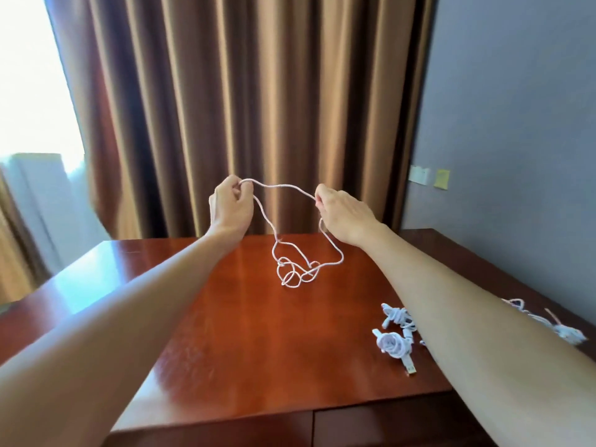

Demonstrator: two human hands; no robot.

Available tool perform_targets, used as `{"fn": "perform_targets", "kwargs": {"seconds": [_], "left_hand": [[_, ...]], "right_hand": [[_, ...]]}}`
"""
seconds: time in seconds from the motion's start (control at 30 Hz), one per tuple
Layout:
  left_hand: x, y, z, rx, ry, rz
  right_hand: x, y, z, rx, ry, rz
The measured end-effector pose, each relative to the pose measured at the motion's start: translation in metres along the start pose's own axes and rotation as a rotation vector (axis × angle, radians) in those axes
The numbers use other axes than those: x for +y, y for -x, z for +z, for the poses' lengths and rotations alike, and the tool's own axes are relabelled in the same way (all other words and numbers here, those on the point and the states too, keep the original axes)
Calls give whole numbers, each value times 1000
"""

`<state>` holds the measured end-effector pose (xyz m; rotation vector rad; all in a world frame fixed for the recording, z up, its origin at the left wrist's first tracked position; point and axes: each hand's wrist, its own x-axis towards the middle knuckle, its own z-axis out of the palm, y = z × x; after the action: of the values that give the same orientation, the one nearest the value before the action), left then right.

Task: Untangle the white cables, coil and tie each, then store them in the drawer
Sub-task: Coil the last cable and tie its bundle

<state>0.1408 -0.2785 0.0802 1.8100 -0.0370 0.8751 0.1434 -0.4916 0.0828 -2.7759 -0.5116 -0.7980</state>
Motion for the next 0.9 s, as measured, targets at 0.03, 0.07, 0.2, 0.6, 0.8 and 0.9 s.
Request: {"fn": "perform_targets", "kwargs": {"seconds": [0.03, 0.07, 0.2, 0.6, 0.8, 0.9], "left_hand": [[-1, 3, -6, 42, -27, 30], [-3, 4, -12, 77, -60, 40], [-21, 2, -34, 196, -82, -115], [-75, -7, -67, 369, -79, -501], [-109, -4, -75, 246, -385, -389], [-114, 3, -60, 42, -501, -391]], "right_hand": [[-2, -1, 5, -9, 52, 15], [-2, -2, 10, -21, 96, 51], [5, 1, 24, 3, 110, 270], [72, 11, 64, 140, -449, 945], [86, 6, 68, 229, -736, 1103], [63, 2, 68, 60, -938, 1059]]}}
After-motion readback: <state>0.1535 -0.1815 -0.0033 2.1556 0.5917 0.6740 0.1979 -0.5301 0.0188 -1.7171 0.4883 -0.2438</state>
